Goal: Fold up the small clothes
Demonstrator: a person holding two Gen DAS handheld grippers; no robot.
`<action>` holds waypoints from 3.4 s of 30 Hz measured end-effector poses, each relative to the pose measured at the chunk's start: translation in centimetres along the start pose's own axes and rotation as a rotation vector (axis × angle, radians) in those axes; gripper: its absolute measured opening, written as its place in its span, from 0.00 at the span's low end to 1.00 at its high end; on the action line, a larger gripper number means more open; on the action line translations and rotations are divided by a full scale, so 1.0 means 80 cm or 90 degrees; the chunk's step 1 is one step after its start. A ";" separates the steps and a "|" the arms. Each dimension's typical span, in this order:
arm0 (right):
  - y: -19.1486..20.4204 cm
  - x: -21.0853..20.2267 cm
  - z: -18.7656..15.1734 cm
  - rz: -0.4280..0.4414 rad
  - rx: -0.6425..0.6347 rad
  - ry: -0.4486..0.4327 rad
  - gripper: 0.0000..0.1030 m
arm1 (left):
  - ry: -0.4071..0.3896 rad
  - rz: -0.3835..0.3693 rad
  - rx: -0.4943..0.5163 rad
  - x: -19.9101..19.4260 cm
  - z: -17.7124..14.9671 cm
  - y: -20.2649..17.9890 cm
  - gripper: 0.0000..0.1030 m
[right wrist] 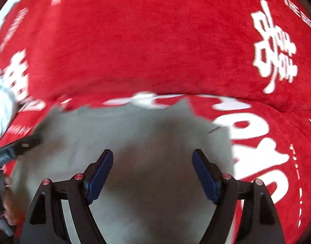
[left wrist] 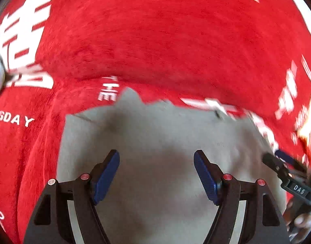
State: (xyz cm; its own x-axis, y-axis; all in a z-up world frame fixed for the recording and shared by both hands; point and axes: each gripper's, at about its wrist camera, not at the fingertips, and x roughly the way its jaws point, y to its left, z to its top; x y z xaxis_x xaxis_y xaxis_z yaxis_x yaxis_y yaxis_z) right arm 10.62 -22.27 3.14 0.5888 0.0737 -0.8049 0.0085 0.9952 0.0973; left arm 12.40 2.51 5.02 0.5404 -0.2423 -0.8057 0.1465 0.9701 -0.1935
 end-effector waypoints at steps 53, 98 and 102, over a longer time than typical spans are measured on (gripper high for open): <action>0.150 -0.037 -0.043 0.060 -0.108 0.047 0.81 | -0.021 -0.365 -0.352 -0.025 -0.159 0.184 0.13; 0.273 0.103 0.081 0.221 -0.028 0.175 0.14 | -0.091 -0.188 -0.186 -0.091 -0.120 0.142 0.09; 0.258 0.090 0.087 0.234 -0.014 0.167 0.14 | -0.076 -0.161 -0.169 -0.099 -0.113 0.129 0.09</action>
State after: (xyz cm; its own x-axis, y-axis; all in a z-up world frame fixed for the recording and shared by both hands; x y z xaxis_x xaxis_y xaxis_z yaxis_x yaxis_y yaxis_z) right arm 20.69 -1.61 3.41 0.3253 0.4329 -0.8407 -0.1820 0.9011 0.3936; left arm 2.17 14.56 4.33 0.6090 -0.4597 -0.6463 0.0762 0.8450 -0.5293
